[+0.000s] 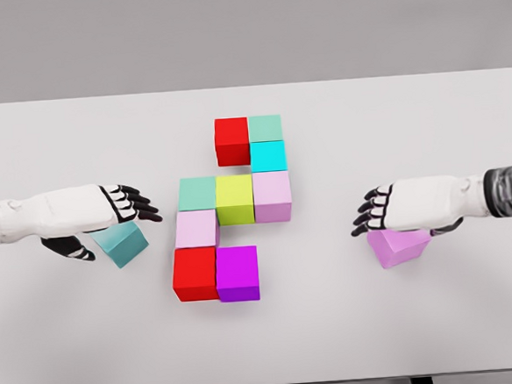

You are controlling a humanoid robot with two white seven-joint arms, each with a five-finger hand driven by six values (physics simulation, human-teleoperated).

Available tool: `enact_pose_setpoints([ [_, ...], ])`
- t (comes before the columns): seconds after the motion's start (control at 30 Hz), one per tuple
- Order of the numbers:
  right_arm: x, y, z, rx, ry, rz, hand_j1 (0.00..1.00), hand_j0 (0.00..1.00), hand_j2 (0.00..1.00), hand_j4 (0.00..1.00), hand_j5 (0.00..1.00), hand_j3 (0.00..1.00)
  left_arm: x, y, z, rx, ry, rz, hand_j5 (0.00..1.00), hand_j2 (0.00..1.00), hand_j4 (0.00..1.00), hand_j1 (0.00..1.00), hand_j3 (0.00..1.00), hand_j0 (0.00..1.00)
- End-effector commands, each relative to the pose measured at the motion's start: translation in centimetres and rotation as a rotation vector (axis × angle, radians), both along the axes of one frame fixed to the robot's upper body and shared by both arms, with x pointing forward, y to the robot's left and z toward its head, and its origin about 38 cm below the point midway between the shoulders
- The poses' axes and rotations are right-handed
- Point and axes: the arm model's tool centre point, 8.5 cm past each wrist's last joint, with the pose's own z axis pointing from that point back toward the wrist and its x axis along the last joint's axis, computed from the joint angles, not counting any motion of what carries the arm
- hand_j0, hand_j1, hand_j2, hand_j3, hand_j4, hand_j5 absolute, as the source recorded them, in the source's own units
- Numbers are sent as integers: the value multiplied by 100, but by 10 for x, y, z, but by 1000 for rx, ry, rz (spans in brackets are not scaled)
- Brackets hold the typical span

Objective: Assemble the squares on the desktop into the number 2

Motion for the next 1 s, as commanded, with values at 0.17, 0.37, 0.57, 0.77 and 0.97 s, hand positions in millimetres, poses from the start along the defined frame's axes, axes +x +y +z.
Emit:
enact_pose_setpoints([
  [0.17, 1, 0, -8, -24, 2, 1, 100, 100, 100, 100, 100, 100, 1, 2, -1, 0, 4, 7, 100, 100, 100, 100, 100, 100],
  [0.37, 0, 0, -12, -41, 3, 3, 100, 100, 100, 100, 100, 100, 7, 11, -5, 8, 11, 44, 100, 100, 100, 100, 100, 100],
  [0.57, 1, -1, -11, -40, -1, 2, 100, 100, 100, 100, 100, 100, 7, 11, -7, 7, 13, 46, 100, 100, 100, 100, 100, 100],
  [0.77, 4, -1, -5, -34, -15, -2, 100, 100, 100, 100, 100, 100, 8, 7, -9, 2, 13, 38, 94, 94, 94, 94, 94, 94],
  [0.97, 4, 0, -6, -32, -14, 1, 100, 100, 100, 100, 100, 100, 7, 7, -12, 6, 17, 36, 94, 94, 94, 94, 94, 94],
])
